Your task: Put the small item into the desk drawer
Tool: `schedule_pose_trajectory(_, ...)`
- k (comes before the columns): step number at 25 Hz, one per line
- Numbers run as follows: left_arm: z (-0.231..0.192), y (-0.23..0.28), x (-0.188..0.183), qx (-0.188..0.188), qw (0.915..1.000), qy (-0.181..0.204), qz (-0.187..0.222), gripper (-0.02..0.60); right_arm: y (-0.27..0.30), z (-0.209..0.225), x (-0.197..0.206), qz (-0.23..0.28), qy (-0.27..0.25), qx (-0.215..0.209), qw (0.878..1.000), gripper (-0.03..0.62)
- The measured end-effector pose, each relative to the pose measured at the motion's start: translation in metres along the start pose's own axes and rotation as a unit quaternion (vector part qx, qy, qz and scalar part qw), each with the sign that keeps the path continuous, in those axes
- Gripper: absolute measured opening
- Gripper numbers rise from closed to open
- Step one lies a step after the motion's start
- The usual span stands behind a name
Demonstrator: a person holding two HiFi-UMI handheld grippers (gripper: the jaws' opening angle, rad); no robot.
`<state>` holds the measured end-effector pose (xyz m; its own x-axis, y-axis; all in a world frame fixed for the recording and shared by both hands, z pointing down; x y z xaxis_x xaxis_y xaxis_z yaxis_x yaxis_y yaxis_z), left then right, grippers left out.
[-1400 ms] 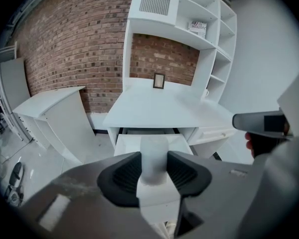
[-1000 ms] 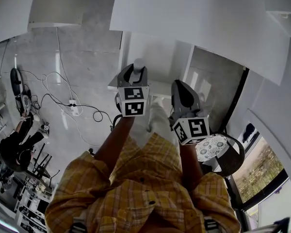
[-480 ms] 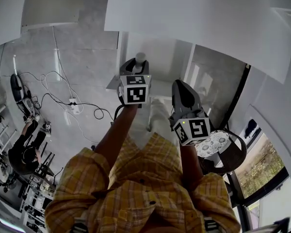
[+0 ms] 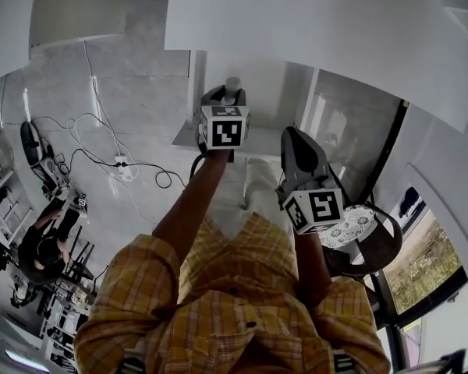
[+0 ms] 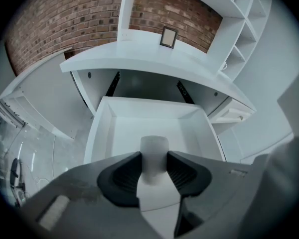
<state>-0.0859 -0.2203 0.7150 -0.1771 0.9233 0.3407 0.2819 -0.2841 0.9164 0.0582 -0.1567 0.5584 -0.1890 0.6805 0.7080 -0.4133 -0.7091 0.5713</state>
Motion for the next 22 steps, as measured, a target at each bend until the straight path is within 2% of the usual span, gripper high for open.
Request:
schedule_pose_trajectory(15, -0.012, 0.049, 0.012, -0.009, 0.9983, -0.028, -0.050, 0.172, 0.000, 0.004, 0.002, -0.005, 0.001, -0.001, 1.000, -0.011)
schedule_pose_trajectory(22, -0.015, 0.074, 0.014, -0.006, 0.9979, -0.020, -0.061, 0.172, 0.001, 0.009, 0.006, -0.008, -0.002, 0.004, 1.000, -0.011)
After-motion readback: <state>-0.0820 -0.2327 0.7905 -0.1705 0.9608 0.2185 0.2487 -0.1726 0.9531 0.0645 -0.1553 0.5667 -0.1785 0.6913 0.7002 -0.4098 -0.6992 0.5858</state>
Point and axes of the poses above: the fingertips, and each gripper's own axes: y forward along the fingers, z to its right, x out of its underside, the point moved 5 cm from there along -y, backward along the fingers, and after that the axes turned 1 degree about -x, right-handed, at the moved point
